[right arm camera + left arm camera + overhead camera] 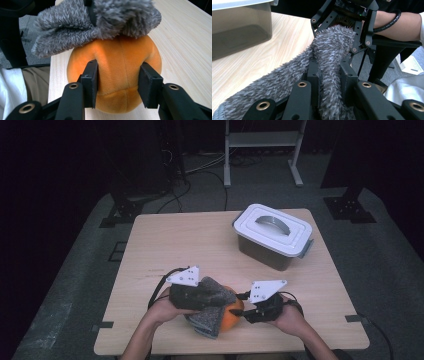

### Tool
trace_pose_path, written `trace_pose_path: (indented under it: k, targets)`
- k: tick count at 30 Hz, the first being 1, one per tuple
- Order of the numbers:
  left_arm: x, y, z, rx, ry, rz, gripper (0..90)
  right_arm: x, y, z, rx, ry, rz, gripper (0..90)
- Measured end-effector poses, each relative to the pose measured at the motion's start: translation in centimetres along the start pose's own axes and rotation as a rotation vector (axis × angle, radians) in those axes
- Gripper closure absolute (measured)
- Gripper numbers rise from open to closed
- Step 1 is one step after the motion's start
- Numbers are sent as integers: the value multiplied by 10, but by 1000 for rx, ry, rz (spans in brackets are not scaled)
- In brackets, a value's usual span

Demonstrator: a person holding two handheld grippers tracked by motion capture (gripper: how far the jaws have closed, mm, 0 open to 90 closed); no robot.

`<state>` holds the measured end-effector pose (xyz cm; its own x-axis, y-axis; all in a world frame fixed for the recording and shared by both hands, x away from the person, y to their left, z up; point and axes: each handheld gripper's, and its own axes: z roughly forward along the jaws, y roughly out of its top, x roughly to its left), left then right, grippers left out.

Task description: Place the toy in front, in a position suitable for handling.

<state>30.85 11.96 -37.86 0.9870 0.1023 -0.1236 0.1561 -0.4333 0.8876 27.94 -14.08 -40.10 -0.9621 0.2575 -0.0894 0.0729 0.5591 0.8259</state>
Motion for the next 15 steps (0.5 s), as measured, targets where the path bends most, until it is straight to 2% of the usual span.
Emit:
trace_pose_path:
  k: [3,5,7,9,13,15]
  targets:
    - [7,-7,-3,-15,0,-25,744,-2,-2,-1,2,4,2,556]
    - [11,-12,-7,-14,22,-45,744,-4,-4,-2,4,7,2,559]
    - [16,-17,-11,-13,37,-72,743,-7,-7,-3,5,10,17,558]
    - [22,-26,-12,-30,32,-104,743,-11,-10,-3,4,13,35,545]
    - [25,-31,-9,-42,19,-124,746,-16,-8,-2,3,14,98,347]
    - [24,-30,-6,-38,-2,-123,747,-17,-7,-2,-13,13,117,280]
